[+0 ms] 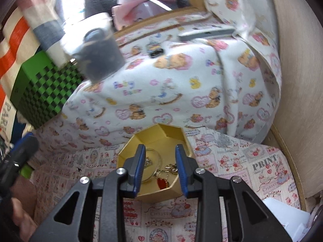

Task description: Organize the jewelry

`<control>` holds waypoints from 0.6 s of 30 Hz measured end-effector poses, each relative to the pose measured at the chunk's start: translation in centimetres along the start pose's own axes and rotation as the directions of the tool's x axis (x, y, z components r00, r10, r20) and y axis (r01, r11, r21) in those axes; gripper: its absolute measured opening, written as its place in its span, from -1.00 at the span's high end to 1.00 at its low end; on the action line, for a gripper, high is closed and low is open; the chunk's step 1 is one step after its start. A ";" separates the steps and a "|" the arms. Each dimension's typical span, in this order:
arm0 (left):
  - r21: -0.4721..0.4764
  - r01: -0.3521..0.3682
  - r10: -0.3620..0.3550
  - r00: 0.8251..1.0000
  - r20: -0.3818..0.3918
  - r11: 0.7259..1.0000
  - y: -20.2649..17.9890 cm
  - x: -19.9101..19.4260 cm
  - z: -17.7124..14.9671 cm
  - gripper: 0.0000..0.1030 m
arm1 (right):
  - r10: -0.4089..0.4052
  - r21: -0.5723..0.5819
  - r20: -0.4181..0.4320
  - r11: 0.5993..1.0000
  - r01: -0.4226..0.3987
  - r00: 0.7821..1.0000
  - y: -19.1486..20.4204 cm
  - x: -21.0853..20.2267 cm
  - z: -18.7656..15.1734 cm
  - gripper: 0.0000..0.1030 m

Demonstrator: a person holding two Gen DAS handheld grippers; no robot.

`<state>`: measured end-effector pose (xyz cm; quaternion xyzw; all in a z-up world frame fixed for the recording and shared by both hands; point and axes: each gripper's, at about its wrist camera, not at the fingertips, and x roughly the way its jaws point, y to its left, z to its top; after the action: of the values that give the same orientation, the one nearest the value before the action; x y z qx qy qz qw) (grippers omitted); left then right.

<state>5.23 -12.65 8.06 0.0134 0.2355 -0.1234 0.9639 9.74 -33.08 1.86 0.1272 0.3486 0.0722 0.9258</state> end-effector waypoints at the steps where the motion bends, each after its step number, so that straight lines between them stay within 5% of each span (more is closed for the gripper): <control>1: -0.005 -0.019 0.019 1.000 0.003 1.000 0.5 -0.1 -0.1 -0.64 | 0.001 -0.024 0.005 1.000 -0.001 1.000 0.5 0.0 -0.1 0.46; 18: -0.107 -0.091 0.080 0.992 -0.099 0.990 8.3 1.6 -5.4 -0.68 | -0.022 -0.194 0.088 0.980 0.039 0.996 5.1 1.8 -2.9 0.37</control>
<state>6.19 -4.48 2.24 -0.0246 0.2867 -0.0678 0.9553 8.93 -27.29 0.10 0.0333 0.3017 0.0863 0.9489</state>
